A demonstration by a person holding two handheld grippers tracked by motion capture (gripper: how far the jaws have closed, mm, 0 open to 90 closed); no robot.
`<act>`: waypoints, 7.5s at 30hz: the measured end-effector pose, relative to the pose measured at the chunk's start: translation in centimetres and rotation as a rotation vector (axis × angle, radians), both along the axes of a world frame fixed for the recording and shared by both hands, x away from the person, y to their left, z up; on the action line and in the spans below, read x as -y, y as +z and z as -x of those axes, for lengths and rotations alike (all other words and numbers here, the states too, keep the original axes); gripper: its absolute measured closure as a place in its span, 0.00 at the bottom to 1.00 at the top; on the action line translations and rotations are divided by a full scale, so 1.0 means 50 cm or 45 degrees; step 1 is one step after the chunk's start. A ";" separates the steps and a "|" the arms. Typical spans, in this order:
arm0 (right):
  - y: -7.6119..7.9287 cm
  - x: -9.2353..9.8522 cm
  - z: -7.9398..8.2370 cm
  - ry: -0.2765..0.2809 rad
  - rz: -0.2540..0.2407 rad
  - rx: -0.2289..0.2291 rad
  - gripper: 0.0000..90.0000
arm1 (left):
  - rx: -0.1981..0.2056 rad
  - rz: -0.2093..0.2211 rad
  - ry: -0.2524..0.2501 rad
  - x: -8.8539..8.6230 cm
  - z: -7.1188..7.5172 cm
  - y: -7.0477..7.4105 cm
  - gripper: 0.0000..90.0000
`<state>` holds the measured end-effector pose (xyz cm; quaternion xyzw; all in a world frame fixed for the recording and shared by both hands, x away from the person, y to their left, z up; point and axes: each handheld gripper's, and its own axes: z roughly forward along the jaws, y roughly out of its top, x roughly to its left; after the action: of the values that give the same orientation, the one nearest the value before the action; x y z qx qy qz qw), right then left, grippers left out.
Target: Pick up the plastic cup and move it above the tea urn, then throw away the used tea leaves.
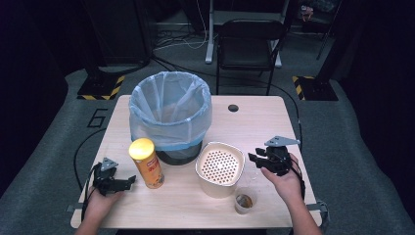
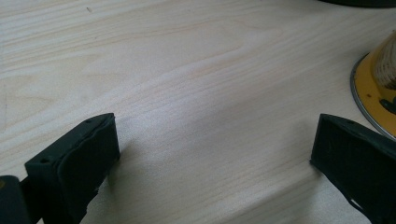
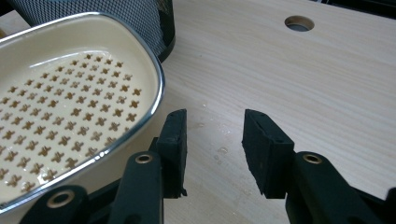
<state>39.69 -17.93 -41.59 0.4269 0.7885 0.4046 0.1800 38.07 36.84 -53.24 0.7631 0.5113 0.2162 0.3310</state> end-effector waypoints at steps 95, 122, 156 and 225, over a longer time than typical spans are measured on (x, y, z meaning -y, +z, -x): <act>-0.074 -0.041 0.205 0.289 -0.057 0.033 0.16 | 0.000 0.000 0.006 0.001 0.000 0.000 0.01; -0.136 -0.064 0.211 0.311 0.080 0.017 0.27 | 0.000 0.000 0.006 0.001 0.000 0.000 0.01; -0.111 -0.012 0.195 0.304 0.103 0.061 0.39 | -0.001 -0.001 0.004 0.001 0.000 0.000 0.01; 0.095 -0.039 -0.094 0.444 0.149 0.282 0.40 | -0.025 0.003 -0.002 0.001 -0.001 0.002 0.01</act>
<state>44.41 -16.00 -36.85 0.2257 0.8479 0.4277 0.2172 38.09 36.80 -53.13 0.7653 0.5141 0.2078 0.3269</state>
